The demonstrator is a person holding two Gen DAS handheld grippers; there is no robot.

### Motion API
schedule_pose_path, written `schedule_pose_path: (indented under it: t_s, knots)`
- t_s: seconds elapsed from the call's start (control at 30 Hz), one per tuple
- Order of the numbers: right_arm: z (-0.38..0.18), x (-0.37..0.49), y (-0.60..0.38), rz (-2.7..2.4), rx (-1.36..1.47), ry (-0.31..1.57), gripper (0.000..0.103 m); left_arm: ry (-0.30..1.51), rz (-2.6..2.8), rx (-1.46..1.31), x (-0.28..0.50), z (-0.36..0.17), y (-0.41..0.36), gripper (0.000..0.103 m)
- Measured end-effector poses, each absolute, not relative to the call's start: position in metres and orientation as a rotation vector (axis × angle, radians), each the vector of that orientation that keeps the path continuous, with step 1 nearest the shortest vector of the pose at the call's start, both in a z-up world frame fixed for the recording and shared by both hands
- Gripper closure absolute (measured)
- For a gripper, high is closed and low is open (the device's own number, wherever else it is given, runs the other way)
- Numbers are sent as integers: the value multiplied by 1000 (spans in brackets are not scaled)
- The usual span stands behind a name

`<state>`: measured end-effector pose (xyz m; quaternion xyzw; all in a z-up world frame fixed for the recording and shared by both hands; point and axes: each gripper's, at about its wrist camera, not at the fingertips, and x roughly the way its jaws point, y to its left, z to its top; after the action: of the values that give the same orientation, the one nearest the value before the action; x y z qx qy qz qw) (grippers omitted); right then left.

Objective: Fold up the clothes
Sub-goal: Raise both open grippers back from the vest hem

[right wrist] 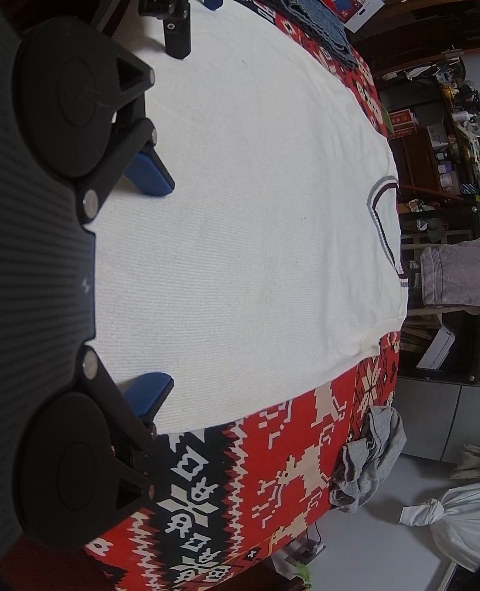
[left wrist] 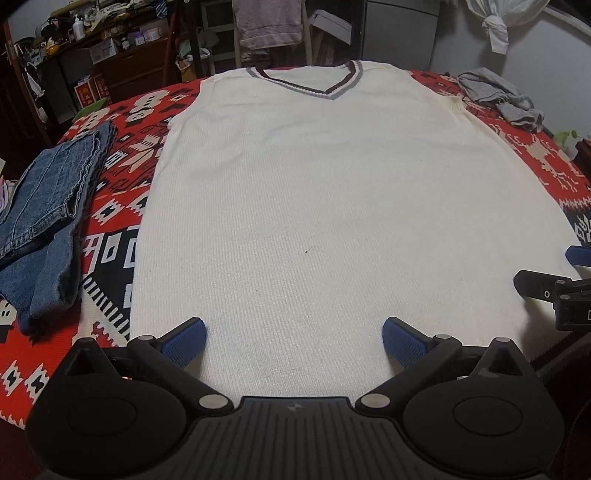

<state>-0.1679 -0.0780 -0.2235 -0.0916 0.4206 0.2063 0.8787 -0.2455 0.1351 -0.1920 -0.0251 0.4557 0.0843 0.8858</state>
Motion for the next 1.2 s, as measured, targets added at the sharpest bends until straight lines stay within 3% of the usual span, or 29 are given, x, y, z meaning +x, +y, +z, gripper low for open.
schedule_pose_path:
  t_s: [0.27,1.0,1.07,1.2]
  knots:
    - [-223,-171,-80,436,-189,858,0,861,179,-41,-258,-196,132,0]
    - [-224,-169,-81,445,-176,852,0,826,188,-72,-262,-197,135,2]
    - [-223,-168,-80,444,-183,862,0,821,178,-70,-262,-195,134,7]
    - [-220,-164,-80,452,-186,894,1,816,153,-74,-261,-189,134,32]
